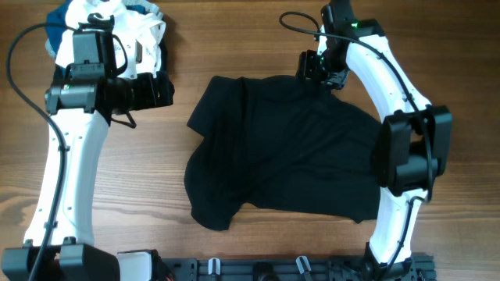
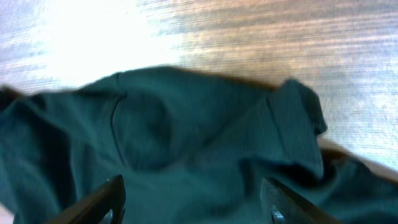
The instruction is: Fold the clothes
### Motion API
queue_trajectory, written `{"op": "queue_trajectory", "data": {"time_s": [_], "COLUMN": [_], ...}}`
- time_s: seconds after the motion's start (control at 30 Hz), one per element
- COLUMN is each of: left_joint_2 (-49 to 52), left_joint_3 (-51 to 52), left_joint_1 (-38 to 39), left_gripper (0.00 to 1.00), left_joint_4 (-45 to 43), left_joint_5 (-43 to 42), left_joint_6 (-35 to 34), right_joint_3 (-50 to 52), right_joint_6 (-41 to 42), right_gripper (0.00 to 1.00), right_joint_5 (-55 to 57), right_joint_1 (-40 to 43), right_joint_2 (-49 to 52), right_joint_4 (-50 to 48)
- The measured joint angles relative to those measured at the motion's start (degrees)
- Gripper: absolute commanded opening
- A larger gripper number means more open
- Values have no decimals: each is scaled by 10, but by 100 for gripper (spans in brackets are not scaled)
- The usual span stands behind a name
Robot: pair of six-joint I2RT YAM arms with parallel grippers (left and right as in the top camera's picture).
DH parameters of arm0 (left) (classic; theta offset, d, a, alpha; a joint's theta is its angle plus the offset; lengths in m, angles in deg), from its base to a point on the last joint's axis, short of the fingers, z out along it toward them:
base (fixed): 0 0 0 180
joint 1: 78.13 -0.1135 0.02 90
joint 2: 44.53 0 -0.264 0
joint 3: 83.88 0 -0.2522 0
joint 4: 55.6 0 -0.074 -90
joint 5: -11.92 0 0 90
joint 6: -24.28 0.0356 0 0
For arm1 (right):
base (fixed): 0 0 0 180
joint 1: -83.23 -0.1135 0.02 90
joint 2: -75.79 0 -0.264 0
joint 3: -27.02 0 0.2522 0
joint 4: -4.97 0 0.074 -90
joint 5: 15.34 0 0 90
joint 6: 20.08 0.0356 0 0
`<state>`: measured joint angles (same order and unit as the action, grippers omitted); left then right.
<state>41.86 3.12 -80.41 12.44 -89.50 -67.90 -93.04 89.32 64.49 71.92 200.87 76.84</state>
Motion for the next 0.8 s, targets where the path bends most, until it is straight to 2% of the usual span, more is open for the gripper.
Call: {"op": "queue_trajectory", "data": {"time_s": [0.03, 0.07, 0.13, 0.17, 0.23, 0.37, 0.5, 0.67, 0.73, 0.77, 0.8], "left_joint_2": [3, 5, 7, 7, 7, 7, 7, 7, 7, 7, 7], "left_joint_3": [0, 0, 0, 0, 0, 0, 0, 0, 0, 0, 0], "left_joint_1": [0, 0, 0, 0, 0, 0, 0, 0, 0, 0, 0], "left_gripper": [100, 100, 100, 100, 100, 100, 100, 100, 100, 100, 100], "left_joint_4": [0, 0, 0, 0, 0, 0, -14, -38, -39, -39, -40], "left_joint_5": [0, 0, 0, 0, 0, 0, 0, 0, 0, 0, 0], "left_joint_6": [0, 0, 0, 0, 0, 0, 0, 0, 0, 0, 0], "right_joint_3": [0, 0, 0, 0, 0, 1, -2, -19, -21, -21, -21], "right_joint_6": [7, 14, 25, 31, 40, 42, 31, -6, -13, -15, -16], "right_gripper": [64, 55, 46, 36, 4, 4, 4, 4, 6, 22, 67], "right_joint_5": [2, 2, 2, 2, 4, 4, -20, -44, -36, -32, -21], "right_joint_1": [0, 0, 0, 0, 0, 0, -1, -28, -41, -45, -50], "right_joint_2": [7, 15, 33, 43, 58, 68, 68, 68, 68, 69, 70], "right_joint_4": [-6, -9, -19, -28, -51, -115, -227, -436, -479, -491, -507]}}
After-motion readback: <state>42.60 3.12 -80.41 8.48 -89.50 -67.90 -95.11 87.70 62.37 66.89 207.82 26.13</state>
